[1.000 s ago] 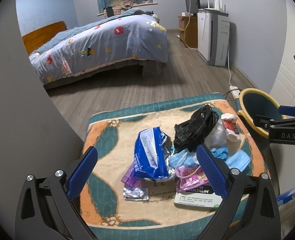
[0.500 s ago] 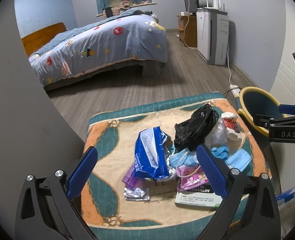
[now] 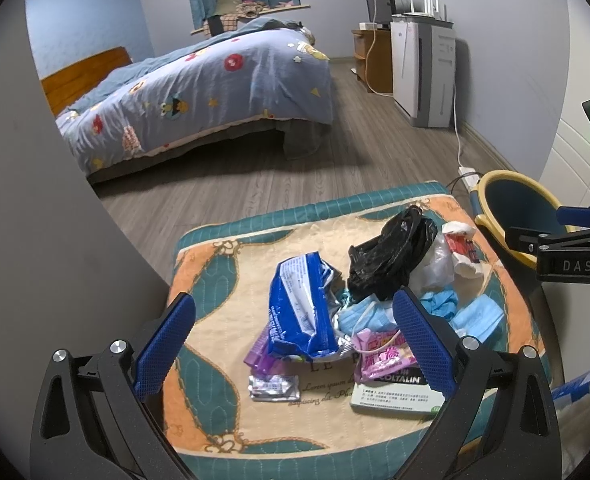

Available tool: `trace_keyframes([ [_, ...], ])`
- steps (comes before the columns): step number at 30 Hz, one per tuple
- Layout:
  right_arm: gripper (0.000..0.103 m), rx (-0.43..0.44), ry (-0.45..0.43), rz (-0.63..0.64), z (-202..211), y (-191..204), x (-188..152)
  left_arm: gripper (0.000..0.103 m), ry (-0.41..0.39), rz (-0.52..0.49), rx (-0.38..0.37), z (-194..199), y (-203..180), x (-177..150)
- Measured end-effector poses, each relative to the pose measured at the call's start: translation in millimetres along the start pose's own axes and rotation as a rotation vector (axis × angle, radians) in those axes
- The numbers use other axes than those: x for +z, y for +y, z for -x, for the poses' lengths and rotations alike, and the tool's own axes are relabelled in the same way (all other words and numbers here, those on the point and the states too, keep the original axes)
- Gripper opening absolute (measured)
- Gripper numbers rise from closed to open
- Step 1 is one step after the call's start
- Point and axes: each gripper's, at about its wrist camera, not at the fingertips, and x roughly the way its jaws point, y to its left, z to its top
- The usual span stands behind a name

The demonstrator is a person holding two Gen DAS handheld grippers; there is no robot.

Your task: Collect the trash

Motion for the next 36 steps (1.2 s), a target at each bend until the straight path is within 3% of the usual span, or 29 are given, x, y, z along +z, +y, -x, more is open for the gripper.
trace_keyframes([
  [7,0.097,-0.009,0.001,-0.015,-1,-1,-1,0.098,-0.006,0.005,-0.017,0,5,-4],
  [12,0.097,-0.062,0.000,-0.036,2,-6,3,0.098,-0.021,-0.001,-0.059,1,8,-6],
  [17,0.097,-0.020,-0.005,-0.050,6,-7,8,0.098,-0.039,-0.023,-0.034,3,5,-1],
  [22,0.097,0.014,0.012,-0.016,1,0,17,0.098,-0.062,0.065,-0.074,-1,17,3],
  [26,0.097,0.038,-0.007,-0.030,-5,2,29,0.098,0.009,0.085,-0.086,-16,22,6],
  [28,0.097,0.054,0.004,-0.049,-13,4,36,0.098,0.050,0.055,-0.046,-26,24,9],
  [31,0.097,0.055,0.030,-0.066,-29,8,44,0.098,0.041,-0.006,0.032,-37,27,9],
  [36,0.097,0.096,0.081,-0.048,-59,26,48,0.098,0.115,-0.039,-0.044,-74,24,4],
])
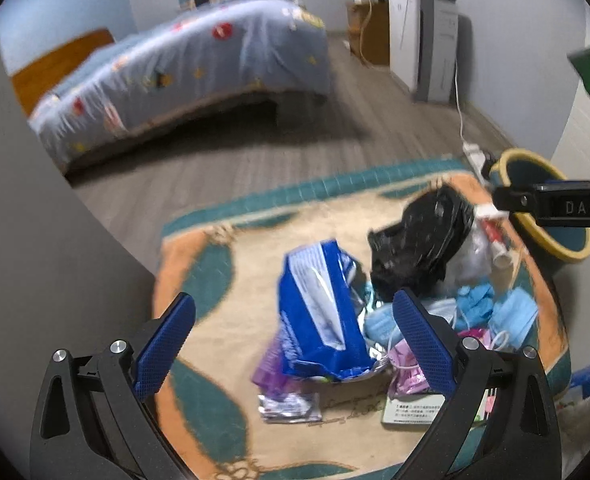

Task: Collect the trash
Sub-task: 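Grasp the blue wipes pack with left tool while right tool grasps black bag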

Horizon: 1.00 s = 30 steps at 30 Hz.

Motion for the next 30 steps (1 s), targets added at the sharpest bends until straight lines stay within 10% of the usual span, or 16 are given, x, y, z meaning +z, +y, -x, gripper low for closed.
trace_keyframes([
  [12,0.086,0.051,0.059,0.056,-47,33,13,0.096,0.100,0.016,-0.052,-65,-15,-18],
  [25,0.019,0.038,0.073,0.118,-56,50,11,0.060,0.154,-0.017,-0.019,-77,-13,-21],
  [30,0.010,0.062,0.041,0.121,-43,49,13,0.058,0.120,-0.022,-0.001,-65,-12,-17],
])
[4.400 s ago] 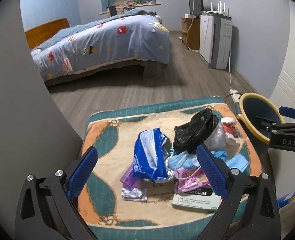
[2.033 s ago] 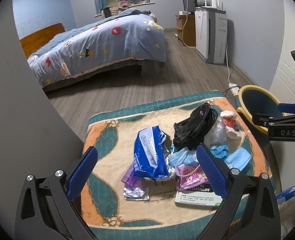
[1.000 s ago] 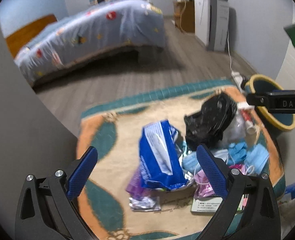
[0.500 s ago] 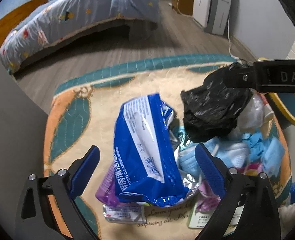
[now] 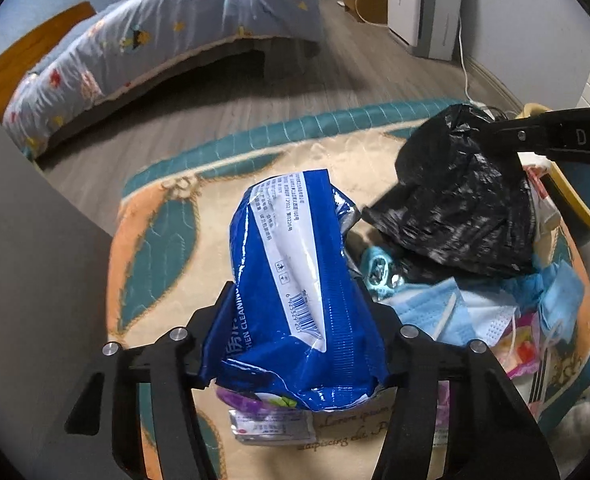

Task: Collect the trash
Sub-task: 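Grasp the blue wipes pack with left tool while right tool grasps black bag, then carry both items to the yellow-rimmed bin and open both tools over it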

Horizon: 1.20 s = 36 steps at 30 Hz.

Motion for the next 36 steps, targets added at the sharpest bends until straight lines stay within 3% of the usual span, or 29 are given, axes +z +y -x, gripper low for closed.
trace_keyframes([
  [9,0.010,0.015,-0.110,-0.027,49,-13,11,0.057,-0.142,0.039,0.007,44,2,21],
  [14,0.010,0.002,-0.197,-0.072,89,-49,17,0.058,-0.214,0.032,-0.039,67,-14,37],
  [20,0.010,-0.052,-0.261,-0.133,127,-114,20,0.058,-0.266,-0.038,-0.098,83,-61,56],
  [26,0.010,-0.174,-0.335,-0.221,152,-188,15,0.058,-0.279,-0.100,-0.161,82,-113,73],
  [36,0.010,-0.340,-0.245,-0.267,136,-278,-4,0.058,-0.250,-0.252,-0.282,59,-223,97],
])
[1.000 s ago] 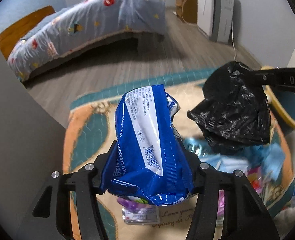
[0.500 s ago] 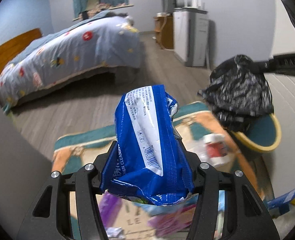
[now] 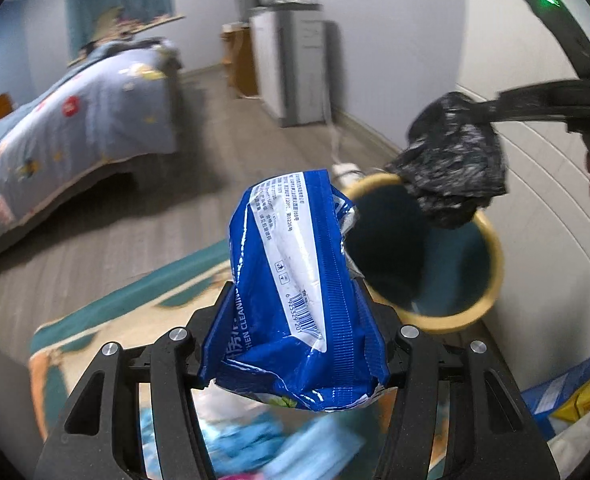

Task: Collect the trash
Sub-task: 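Carry both items to the yellow-rimmed bin and open both tools over it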

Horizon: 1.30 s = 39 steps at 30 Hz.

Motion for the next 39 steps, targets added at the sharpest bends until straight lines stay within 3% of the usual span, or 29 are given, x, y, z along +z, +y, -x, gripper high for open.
trace_keyframes([
  [6,0.010,-0.048,0.088,-0.008,-34,-13,-14,0.059,0.035,-0.068,-0.080,-45,-46,13],
  [12,0.013,-0.062,0.158,0.004,-61,-13,-24,0.061,0.031,-0.108,-0.130,-59,-66,9],
  [16,0.046,-0.056,0.169,-0.024,-67,-19,-29,0.072,0.017,-0.137,-0.136,-58,-69,6],
  [19,0.051,-0.051,0.159,-0.046,-64,-22,-29,0.084,-0.007,-0.137,-0.133,-54,-68,2],
  [21,0.064,-0.044,0.153,-0.058,-61,-24,-30,0.091,-0.015,-0.125,-0.127,-51,-64,3],
  [23,0.091,-0.044,0.146,-0.062,-59,-24,-28,0.095,-0.024,-0.110,-0.118,-49,-61,3],
  [24,0.096,-0.044,0.141,-0.062,-57,-23,-28,0.096,-0.027,-0.100,-0.114,-47,-58,4],
  [32,0.097,-0.030,0.120,-0.082,-42,-21,-22,0.097,-0.052,-0.041,-0.076,-17,-32,8],
  [39,0.097,0.012,0.110,-0.072,-29,-2,-16,0.097,-0.068,-0.003,-0.011,35,13,13],
])
